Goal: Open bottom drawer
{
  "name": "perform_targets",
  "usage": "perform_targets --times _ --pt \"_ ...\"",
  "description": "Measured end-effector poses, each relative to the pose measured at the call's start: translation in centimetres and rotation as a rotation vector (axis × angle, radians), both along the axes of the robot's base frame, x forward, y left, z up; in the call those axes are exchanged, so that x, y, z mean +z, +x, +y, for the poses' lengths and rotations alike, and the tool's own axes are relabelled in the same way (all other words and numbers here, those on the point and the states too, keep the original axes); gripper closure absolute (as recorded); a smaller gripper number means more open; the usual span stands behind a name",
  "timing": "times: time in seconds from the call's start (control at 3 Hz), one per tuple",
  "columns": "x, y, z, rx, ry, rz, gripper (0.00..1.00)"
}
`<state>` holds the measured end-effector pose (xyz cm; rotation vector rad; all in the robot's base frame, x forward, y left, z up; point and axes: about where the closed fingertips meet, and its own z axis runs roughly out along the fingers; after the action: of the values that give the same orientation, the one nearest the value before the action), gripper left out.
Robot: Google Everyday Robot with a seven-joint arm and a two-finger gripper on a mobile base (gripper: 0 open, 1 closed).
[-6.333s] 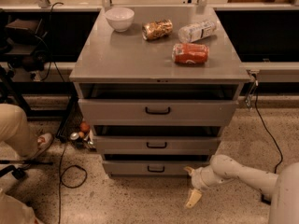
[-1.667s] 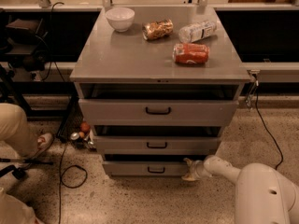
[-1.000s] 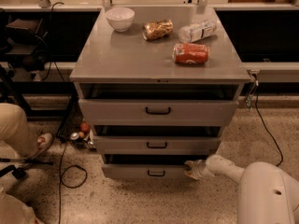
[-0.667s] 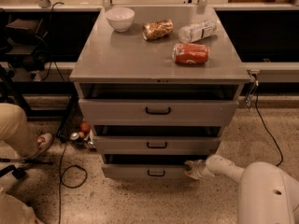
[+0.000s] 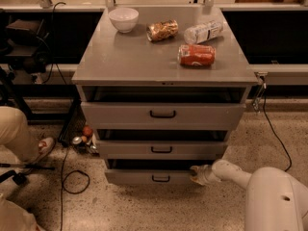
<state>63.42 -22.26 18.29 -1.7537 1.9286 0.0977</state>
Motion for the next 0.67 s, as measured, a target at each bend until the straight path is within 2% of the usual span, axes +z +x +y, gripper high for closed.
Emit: perform_targets --times 0.33,0.67 --pt "0.0 0.0 0.0 0.0 0.0 0.0 1.0" --pt "0.04 -0.01 0.01 0.0 0.0 0.0 0.79"
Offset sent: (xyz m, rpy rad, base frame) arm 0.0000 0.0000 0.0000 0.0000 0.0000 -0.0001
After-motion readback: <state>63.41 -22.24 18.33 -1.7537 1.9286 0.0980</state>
